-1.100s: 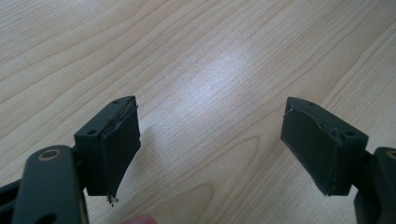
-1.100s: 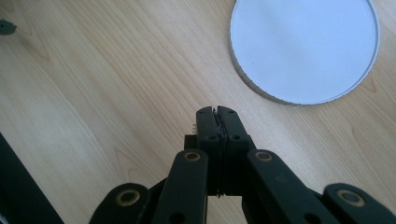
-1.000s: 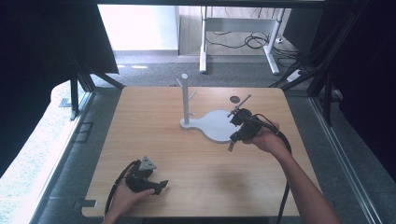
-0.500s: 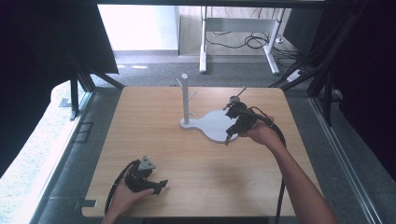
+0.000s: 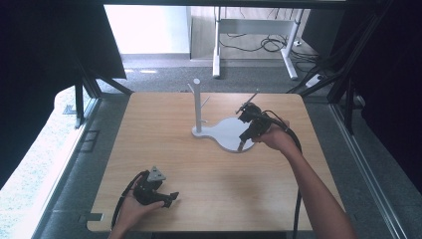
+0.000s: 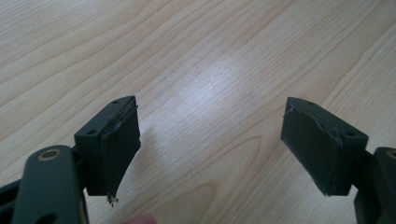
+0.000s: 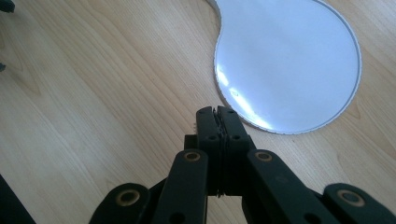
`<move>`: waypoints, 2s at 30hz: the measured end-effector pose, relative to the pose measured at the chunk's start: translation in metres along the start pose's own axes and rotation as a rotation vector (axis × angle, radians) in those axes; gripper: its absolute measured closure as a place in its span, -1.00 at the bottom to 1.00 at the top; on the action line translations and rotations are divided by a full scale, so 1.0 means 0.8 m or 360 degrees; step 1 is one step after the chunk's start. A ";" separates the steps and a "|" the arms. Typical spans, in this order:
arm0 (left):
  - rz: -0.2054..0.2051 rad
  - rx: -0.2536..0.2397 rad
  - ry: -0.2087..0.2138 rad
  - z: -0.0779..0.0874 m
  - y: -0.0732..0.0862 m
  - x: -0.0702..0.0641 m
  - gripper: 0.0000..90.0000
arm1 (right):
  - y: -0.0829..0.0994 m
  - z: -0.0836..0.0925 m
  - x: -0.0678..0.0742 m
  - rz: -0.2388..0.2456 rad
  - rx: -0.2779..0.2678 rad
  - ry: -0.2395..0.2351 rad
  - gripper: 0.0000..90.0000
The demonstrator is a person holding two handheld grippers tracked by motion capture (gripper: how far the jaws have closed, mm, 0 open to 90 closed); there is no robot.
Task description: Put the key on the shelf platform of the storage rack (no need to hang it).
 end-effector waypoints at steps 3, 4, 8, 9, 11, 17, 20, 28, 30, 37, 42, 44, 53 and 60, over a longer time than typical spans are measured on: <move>-0.0001 0.0000 0.0000 0.000 0.000 0.000 -0.55 | -0.001 -0.002 -0.003 -0.0024 0.0012 0.0003 0.98; -0.0001 0.0000 0.0001 0.000 0.000 0.000 -0.55 | -0.002 -0.002 -0.005 -0.0026 0.0015 0.0001 0.98; -0.0001 0.0002 0.0002 0.000 0.000 0.000 -0.55 | -0.005 -0.002 -0.009 -0.0041 0.0015 0.0004 0.98; -0.0001 0.0002 0.0002 0.000 0.000 0.000 -0.55 | -0.006 -0.002 -0.010 -0.0044 0.0008 0.0006 0.98; -0.0001 0.0001 -0.0001 0.000 0.000 0.000 -0.55 | -0.008 -0.002 -0.011 -0.0049 0.0007 0.0005 0.98; -0.0002 0.0001 0.0002 0.000 0.000 0.000 -0.55 | -0.012 -0.005 -0.014 -0.0045 0.0009 0.0013 0.98; -0.0002 0.0002 0.0002 0.000 0.000 0.000 -0.55 | -0.015 -0.004 -0.016 -0.0056 0.0009 0.0014 0.98; -0.0003 0.0001 0.0003 0.000 0.000 -0.001 -0.55 | -0.022 -0.004 -0.020 -0.0075 0.0004 0.0015 0.98; -0.0002 0.0000 0.0003 0.000 0.000 -0.001 -0.55 | -0.023 -0.005 -0.021 -0.0079 0.0001 0.0017 0.98; -0.0003 0.0002 0.0005 0.000 0.000 -0.001 -0.55 | -0.028 -0.005 -0.027 -0.0091 -0.0004 0.0019 0.98; -0.0002 0.0001 0.0007 0.000 0.000 -0.001 -0.55 | -0.031 -0.008 -0.033 -0.0109 -0.0006 0.0025 0.98; -0.0002 0.0001 0.0008 0.000 0.000 -0.001 -0.56 | -0.032 -0.010 -0.036 -0.0119 -0.0002 0.0031 0.98; -0.0003 0.0002 0.0010 0.000 0.000 -0.001 -0.56 | -0.042 -0.021 -0.043 -0.0135 0.0020 0.0033 0.98; 0.0000 0.0000 0.0005 0.002 0.000 0.001 -0.56 | -0.052 -0.033 -0.049 -0.0147 0.0034 0.0040 0.98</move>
Point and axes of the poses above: each handheld gripper's, and its own axes: z roughly backward along the jaws, y roughly out of its underside, x roughly to its left, the point moved 10 cm from there along -z, roughly forward along the jaws, and after that the axes turned 2 degrees about -z, right-handed, at the moved point
